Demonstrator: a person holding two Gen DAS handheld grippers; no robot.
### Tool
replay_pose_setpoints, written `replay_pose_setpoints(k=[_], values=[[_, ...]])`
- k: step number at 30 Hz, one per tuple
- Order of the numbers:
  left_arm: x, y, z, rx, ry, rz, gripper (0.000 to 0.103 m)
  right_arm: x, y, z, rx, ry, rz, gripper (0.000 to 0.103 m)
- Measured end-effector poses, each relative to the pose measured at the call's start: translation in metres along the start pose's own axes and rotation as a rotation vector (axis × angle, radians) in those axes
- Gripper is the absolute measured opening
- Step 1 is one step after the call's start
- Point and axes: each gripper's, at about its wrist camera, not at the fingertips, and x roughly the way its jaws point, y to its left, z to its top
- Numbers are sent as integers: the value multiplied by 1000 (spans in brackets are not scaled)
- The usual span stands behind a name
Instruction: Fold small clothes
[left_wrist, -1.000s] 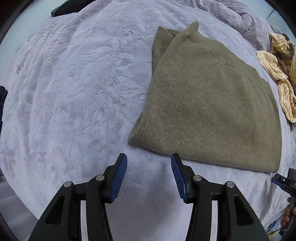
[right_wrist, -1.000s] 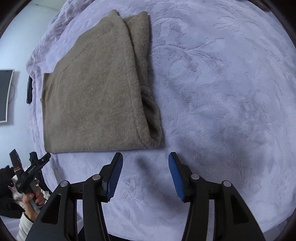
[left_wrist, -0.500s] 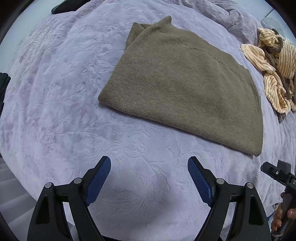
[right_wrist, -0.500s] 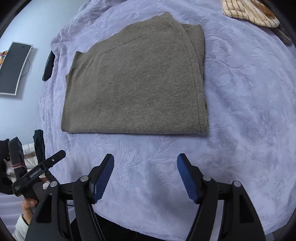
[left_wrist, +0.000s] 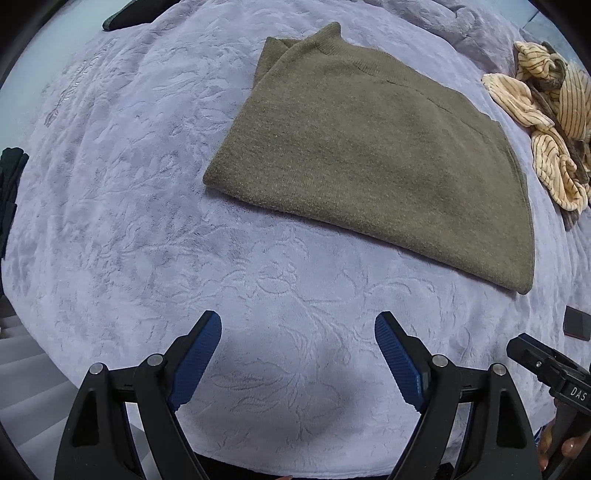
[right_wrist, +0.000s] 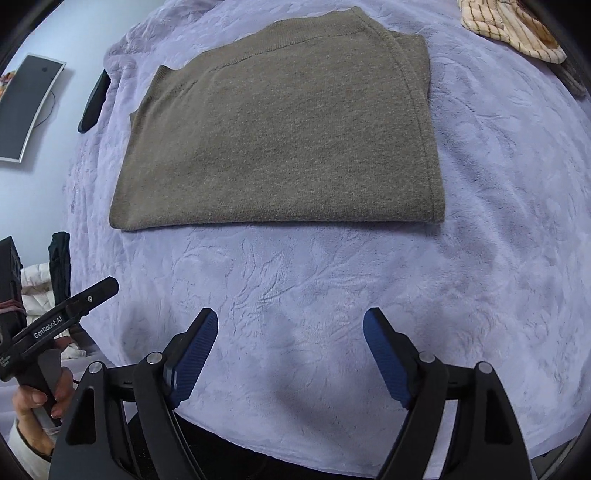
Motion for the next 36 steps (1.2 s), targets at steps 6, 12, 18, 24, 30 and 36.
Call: replay_pose_setpoints(k=[6,12,18,24,30,36], values=[[14,13,5,29,23,-43,86,11,24,-6,24,18,-43,84],[29,30,18,102,54,-56,86,23,48,-12,90,13,-68,84],[36,61,35,92,80,-118,86,37,76,-7,86,20,-92,84],[44,92,49,67,89,-187,86,46,100,12,47,25,-113,84],[40,115,62,-2,66,-328,86,53,116,37,-28,38,-159,84],[44,109,70,-40,60,-461,86,66,122,65,-60,38,-178,84]])
